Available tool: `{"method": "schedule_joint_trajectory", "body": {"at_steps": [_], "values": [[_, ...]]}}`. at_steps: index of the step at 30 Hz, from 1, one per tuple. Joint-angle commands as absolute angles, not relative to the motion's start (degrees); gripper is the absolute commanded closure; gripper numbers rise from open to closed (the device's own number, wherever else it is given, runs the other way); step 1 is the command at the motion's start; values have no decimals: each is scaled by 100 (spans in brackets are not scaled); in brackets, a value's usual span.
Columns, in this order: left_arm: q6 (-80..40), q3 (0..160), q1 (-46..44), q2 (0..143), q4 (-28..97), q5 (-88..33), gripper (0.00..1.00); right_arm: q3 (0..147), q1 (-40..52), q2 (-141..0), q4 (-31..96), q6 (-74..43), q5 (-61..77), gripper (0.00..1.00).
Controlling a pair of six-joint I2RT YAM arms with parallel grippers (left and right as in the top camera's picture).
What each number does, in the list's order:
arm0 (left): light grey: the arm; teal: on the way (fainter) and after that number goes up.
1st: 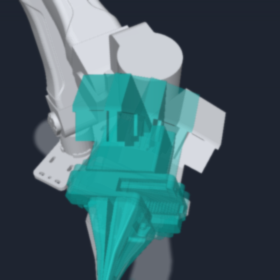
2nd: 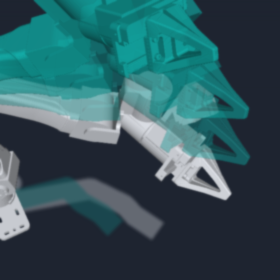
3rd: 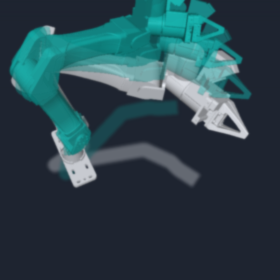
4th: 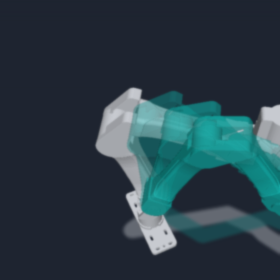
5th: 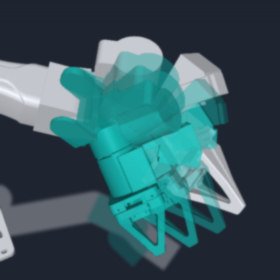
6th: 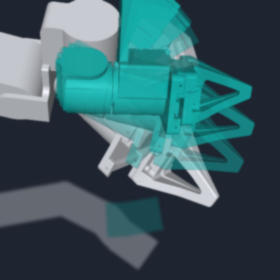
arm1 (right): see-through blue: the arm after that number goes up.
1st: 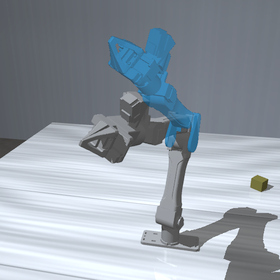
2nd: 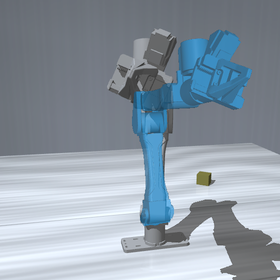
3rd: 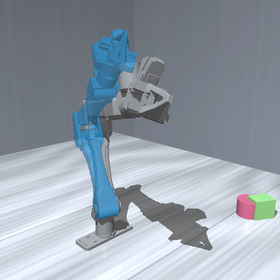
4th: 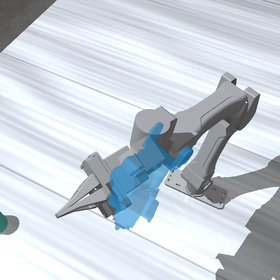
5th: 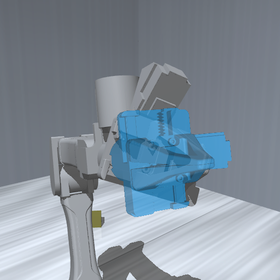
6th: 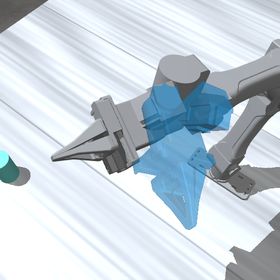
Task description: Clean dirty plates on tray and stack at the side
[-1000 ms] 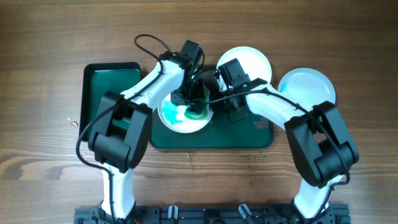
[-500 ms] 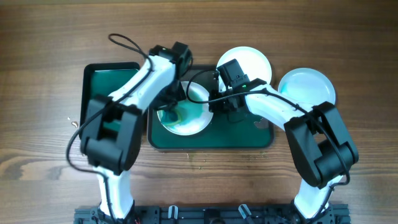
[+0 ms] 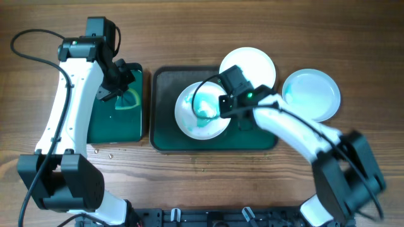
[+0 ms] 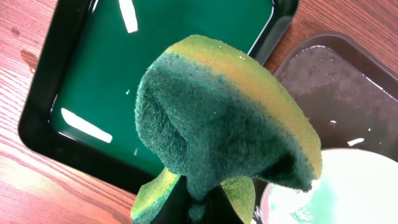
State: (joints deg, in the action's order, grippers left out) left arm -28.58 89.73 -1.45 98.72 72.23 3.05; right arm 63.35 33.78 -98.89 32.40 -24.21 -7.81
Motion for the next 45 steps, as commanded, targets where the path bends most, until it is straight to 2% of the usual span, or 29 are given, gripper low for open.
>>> {"method": "schedule_joint_trajectory", "body": {"at_steps": [1,4,7,12,33,42,45], "values": [[-2720,9030,-128,9837,7199,213,96,6331,4077,-9135,3267,-2029,-3336,96],[-2720,9028,-128,9837,7201,215,96,6331,4803,-8906,3251,-1588,-5299,96],[-2720,9028,-126,9837,7199,215,96,6331,5251,-8908,3192,-1203,-6532,95],[-2724,9028,-126,9837,7188,215,96,6331,5688,-8908,2980,-589,-7378,96],[-2740,9024,-126,9837,7076,215,96,6331,5736,-8908,2915,-464,-7343,96],[-2738,9024,-126,9837,7078,215,96,6331,5723,-8906,2995,-1295,-6449,96],[-2738,9024,-126,9837,7076,215,96,6331,5616,-8886,3109,-1850,-5448,96]]}}
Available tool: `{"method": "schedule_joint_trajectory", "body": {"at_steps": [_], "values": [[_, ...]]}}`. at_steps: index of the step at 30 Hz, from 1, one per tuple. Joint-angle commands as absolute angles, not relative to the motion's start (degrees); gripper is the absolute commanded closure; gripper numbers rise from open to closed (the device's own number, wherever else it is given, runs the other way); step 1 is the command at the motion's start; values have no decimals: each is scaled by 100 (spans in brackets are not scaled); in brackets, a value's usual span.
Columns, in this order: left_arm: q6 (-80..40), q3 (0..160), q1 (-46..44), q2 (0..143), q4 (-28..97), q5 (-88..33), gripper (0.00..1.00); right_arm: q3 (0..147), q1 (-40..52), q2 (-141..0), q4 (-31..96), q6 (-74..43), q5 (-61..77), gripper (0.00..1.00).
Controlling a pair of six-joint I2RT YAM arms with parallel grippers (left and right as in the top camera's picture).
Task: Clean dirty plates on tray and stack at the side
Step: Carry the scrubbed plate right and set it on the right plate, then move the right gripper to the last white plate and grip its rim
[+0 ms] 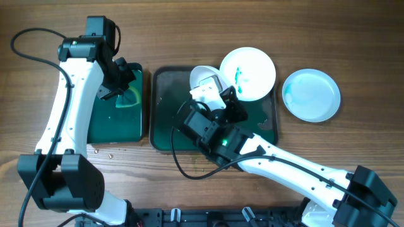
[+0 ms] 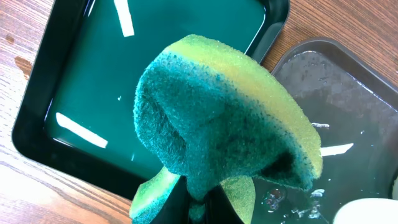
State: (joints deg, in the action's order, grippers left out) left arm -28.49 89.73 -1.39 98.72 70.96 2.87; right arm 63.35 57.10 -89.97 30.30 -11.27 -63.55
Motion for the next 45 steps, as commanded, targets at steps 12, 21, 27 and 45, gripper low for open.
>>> {"method": "schedule_joint_trajectory", "body": {"at_steps": [12,21,27,45], "values": [[-2742,9024,-169,9837,7076,191,96,6331,2851,-8099,3371,-3020,78,95],[-2740,9024,-495,9837,7026,196,96,6329,-884,-8029,4305,-3153,364,96],[-2740,9024,-515,9837,6969,193,96,6324,-1999,-8326,4453,-3151,-792,96],[-2740,9024,-515,9837,6965,196,96,6853,-1933,-9413,4740,-1900,1107,64]]}}
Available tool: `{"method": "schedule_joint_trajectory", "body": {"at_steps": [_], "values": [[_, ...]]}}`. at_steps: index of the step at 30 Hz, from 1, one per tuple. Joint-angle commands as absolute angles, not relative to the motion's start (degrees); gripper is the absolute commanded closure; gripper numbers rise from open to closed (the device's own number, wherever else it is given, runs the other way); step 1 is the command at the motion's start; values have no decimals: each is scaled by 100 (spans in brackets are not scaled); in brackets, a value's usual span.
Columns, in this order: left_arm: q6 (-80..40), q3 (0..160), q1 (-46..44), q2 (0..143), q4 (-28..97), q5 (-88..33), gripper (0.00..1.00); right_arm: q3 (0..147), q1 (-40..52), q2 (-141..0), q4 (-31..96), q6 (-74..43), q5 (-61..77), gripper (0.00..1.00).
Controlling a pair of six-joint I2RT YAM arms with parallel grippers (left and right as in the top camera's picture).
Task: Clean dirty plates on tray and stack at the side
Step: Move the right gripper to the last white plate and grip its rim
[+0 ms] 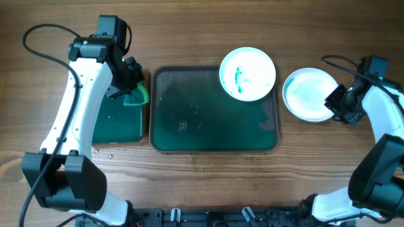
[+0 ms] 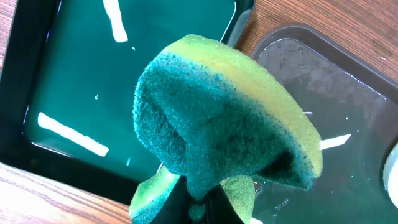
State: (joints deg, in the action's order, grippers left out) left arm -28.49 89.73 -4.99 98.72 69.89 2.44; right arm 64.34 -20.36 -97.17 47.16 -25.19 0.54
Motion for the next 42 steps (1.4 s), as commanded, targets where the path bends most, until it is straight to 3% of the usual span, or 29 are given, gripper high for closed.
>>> {"method": "schedule_joint_trajectory", "body": {"at_steps": [1,5,19,26,30,38,39,40,42], "values": [[-2740,9024,-515,9837,6969,196,96,6908,-1848,-9338,4707,-1669,1409,62],[-2740,9024,-515,9837,6965,196,96,6899,-1114,-9286,4366,-1131,2241,56],[-2740,9021,-515,9837,6973,196,96,6661,550,-10639,3487,-2622,1380,56],[-2738,9021,-515,9837,6969,196,96,6659,659,-10936,3435,-2716,1155,72],[-2738,9021,-515,9837,7017,196,96,6632,670,-11048,3503,-2519,1221,94],[-2738,9021,-515,9837,7037,196,96,6635,1313,-10466,4132,-1863,1529,95],[-2738,9021,-515,9837,7035,196,96,6635,1376,-10366,4209,-1765,1551,87],[-2740,9021,-515,9837,7032,196,96,6635,1426,-10298,4298,-1625,1546,65],[-2738,9021,-515,9837,7032,196,96,6635,1428,-10296,4292,-1133,1544,50]]}}
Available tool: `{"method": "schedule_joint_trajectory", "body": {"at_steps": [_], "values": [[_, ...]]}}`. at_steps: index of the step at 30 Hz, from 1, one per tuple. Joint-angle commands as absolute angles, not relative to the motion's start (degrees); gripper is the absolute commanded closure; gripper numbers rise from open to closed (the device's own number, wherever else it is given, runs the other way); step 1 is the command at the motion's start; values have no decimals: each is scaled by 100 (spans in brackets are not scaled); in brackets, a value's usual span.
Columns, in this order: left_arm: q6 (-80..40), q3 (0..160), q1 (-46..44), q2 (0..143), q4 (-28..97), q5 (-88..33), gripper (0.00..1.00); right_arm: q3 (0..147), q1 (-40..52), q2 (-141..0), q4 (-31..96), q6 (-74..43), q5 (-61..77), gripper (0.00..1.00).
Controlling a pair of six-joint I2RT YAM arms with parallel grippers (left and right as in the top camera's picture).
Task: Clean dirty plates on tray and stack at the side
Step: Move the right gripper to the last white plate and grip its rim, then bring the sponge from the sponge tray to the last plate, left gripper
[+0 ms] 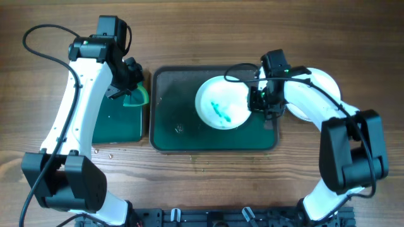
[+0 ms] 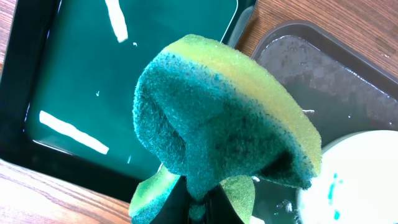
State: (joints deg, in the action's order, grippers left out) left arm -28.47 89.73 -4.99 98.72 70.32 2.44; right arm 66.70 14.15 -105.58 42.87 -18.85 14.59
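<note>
A white plate (image 1: 221, 104) smeared with teal lies in the middle of the dark tray (image 1: 177, 129). My right gripper (image 1: 257, 101) is at its right rim and shut on it. Behind that arm, white plates (image 1: 322, 77) rest on the table to the right of the tray. My left gripper (image 2: 199, 200) is shut on a folded yellow-green sponge (image 2: 224, 118). The sponge (image 1: 136, 96) hangs over the seam between the green basin (image 1: 117, 123) and the tray. The plate's edge (image 2: 354, 180) shows at the lower right of the left wrist view.
The green basin (image 2: 155, 56) holds shallow liquid and stands just left of the wet dark tray (image 2: 336, 81). Cables loop over the wooden table (image 1: 189, 38) behind both arms. A few crumbs lie near the basin's front left corner.
The smeared plate has gone from the tray's far right corner to its middle. My right gripper, then at the side plates' right edge, is now on this plate's right rim. The left arm has held still.
First my right gripper was at a smeared plate in the tray's middle, with another plate at the far right corner. Then that plate was tilted up above the tray. Later it lay on the side plate, and the corner plate now sits mid-tray. The sponge shifted slightly toward the tray.
</note>
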Motion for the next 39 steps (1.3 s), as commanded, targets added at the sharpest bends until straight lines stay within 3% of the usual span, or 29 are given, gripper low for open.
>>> {"method": "schedule_joint_trajectory", "body": {"at_steps": [1,5,9,17,19,21,30,39], "values": [[-2738,9021,-515,9837,7032,196,96,6635,1428,-10296,4215,-805,1544,48],[-2740,9021,-515,9837,7032,196,96,6635,1428,-10372,3118,515,1549,44],[-2740,9021,-515,9837,7013,193,96,6646,1431,-10840,2038,753,2137,46],[-2740,9021,-515,9837,7008,193,96,6842,1431,-11563,1841,718,2528,55],[-2740,9021,-515,9837,7011,191,96,6842,1431,-11594,1787,403,2552,67],[-2740,9021,-515,9837,7011,191,96,6842,1431,-11594,1710,36,2508,96],[-3081,8525,-1072,9850,6571,193,96,6803,1468,-11594,3044,-2453,2161,96],[-2998,8099,-1806,10250,5542,-543,96,6737,2036,-11583,3743,-2246,2185,96]]}}
